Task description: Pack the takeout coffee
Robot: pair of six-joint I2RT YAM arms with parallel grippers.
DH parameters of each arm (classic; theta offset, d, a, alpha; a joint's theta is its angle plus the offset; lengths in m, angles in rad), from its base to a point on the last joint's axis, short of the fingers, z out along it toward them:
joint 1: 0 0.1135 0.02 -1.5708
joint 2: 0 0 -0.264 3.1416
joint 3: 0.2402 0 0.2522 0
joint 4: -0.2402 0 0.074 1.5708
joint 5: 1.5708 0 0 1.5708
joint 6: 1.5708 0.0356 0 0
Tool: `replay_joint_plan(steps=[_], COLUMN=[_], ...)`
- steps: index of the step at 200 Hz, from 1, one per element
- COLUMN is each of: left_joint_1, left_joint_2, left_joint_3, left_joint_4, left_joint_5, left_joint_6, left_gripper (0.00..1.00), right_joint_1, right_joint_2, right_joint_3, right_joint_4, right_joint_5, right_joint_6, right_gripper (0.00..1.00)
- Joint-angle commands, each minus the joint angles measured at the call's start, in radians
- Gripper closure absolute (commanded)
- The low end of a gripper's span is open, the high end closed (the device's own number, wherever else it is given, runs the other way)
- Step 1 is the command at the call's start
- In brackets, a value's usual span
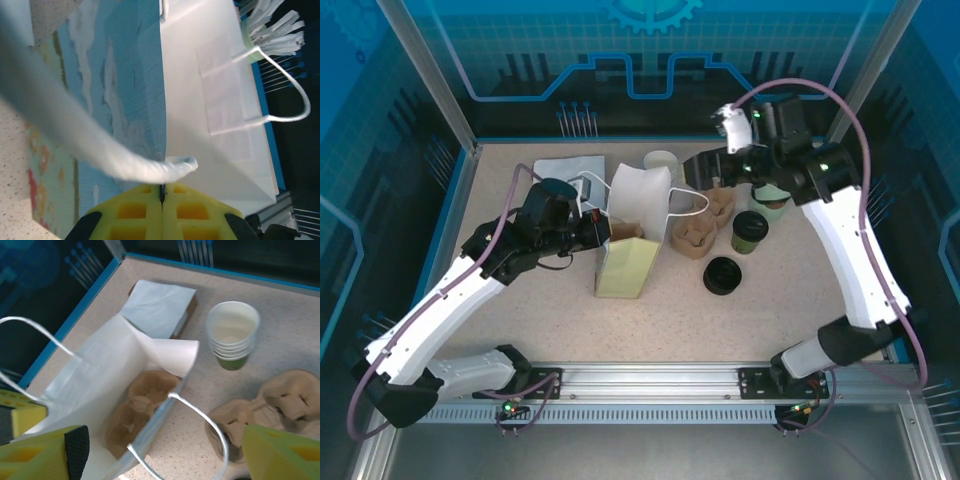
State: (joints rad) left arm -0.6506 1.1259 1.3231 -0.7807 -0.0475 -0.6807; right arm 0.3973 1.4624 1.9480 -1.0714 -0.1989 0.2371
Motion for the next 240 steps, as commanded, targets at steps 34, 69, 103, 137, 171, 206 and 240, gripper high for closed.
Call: replay_joint_plan(steps=[34, 69, 103, 137, 171, 206, 240], left_joint_1=[-0.151, -0.235, -0.281, -0.309, -0.31, -0.309, -0.31], left_joint_2=[-0.054, -0.118, -0.163, -0.208, -0.216, -0.189, -0.176], left_joint_3=[-0.006, -0.103, -0.163, -0.233, -0.239, -0.178, -0.133], left_joint_4=[0.095, 0.21, 0.228, 0.277, 0.276, 0.193, 0.145], left_joint_5=[-0.214, -0.286, -0.313, -0.321, -0.324, -0.322, -0.31], left_joint_6=[0.148, 0.298, 0.467, 0.55, 0.56, 0.493, 0.369], left_gripper=[1.0, 1.0, 1.0, 1.0, 1.0, 1.0, 1.0], right_joint_1=[-0.112, -0.189, -0.282, -0.363, -0.404, -0.414, -0.414], right_joint_2=[-0.171, -0.229, -0.275, -0.325, -0.333, -0.324, -0.317], right_joint_3=[-0.215, -0.282, -0.343, -0.431, -0.47, -0.482, -0.494], right_joint_4=[0.11, 0.08, 0.06, 0.084, 0.077, 0.062, 0.064], right_joint_5=[0.149, 0.205, 0.205, 0.178, 0.144, 0.129, 0.108], right_joint_6=[0.055, 0.022, 0.013, 0.011, -0.005, -0.017, -0.01], right_gripper=[0.17, 0.17, 0.16, 0.13, 0.13, 0.13, 0.13])
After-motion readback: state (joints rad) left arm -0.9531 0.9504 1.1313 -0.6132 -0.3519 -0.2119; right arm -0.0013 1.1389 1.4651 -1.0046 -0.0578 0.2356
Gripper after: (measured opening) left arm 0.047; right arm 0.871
